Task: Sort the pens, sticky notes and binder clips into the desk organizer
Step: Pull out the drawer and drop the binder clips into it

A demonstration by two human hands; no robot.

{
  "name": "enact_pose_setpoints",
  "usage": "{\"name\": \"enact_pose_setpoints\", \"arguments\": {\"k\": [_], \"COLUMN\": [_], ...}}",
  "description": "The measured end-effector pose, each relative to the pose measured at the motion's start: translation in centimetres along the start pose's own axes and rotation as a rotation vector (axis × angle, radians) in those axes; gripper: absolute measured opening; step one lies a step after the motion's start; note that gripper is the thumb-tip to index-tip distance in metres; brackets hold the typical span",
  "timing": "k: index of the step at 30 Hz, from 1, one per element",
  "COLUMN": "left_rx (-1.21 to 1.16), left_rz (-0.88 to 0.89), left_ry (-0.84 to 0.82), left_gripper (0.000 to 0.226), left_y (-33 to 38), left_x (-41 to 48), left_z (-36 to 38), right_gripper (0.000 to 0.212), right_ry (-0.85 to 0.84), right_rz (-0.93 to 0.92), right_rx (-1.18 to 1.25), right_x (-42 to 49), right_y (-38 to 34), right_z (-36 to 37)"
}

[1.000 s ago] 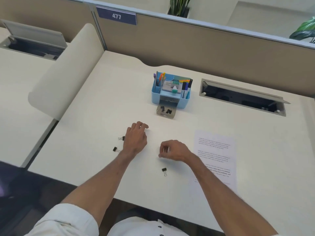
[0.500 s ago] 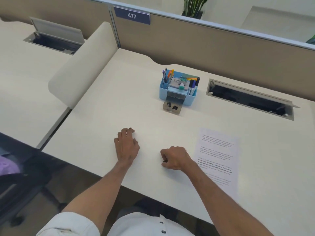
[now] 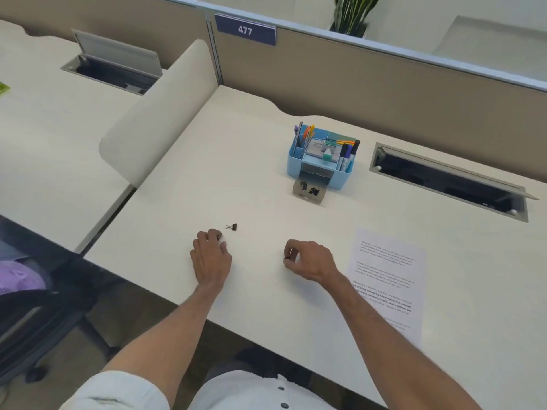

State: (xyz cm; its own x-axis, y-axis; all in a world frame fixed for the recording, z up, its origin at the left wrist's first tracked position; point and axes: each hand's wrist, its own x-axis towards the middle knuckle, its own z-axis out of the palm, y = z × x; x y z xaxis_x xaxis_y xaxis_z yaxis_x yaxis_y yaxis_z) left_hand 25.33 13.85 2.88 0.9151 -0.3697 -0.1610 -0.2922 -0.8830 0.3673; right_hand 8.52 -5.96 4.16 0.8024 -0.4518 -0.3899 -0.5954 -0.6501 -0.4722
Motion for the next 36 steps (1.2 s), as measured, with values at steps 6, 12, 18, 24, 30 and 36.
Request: {"name": "enact_pose_setpoints", "arguments": {"k": [6, 12, 18, 24, 30, 36], "left_rx": [-0.213, -0.355, -0.415, -0.328, -0.216, -0.189], "left_rz": [0.052, 0.269, 0.449, 0.536, 0.559, 0.619], "left_ry": [0.013, -0.028, -0.148, -0.219, -0.212, -0.212], "left_gripper": [0.027, 0.019, 0.02, 0.02, 0.014, 0.015], "left_y": [1.5, 6.3, 12.5, 17.2, 19.8, 21.5], "left_x": [1.5, 4.7, 8.2, 10.6, 12.3, 13.3], "left_z": [-0.2, -0.8, -0.3, 0.8, 2.3, 3.7], "right_gripper": [0.016, 0.014, 0.016, 0.022, 0.023, 0.028], "right_ry": [0.194, 0.439, 0.574, 0.61, 0.646, 0.669], "right_rz": [0.163, 0.365, 0.408, 0.545, 0.597, 0.585], "right_rx": [0.249, 0.468, 0.425, 0.385, 0.35, 0.334], "right_x": [2.0, 4.9, 8.1, 11.4, 13.3, 13.5], "right_y": [-0.3, 0.5, 1.1, 0.6, 1.0, 1.9], "right_z": [-1.5, -4.7, -7.1, -7.9, -8.3, -8.0]}}
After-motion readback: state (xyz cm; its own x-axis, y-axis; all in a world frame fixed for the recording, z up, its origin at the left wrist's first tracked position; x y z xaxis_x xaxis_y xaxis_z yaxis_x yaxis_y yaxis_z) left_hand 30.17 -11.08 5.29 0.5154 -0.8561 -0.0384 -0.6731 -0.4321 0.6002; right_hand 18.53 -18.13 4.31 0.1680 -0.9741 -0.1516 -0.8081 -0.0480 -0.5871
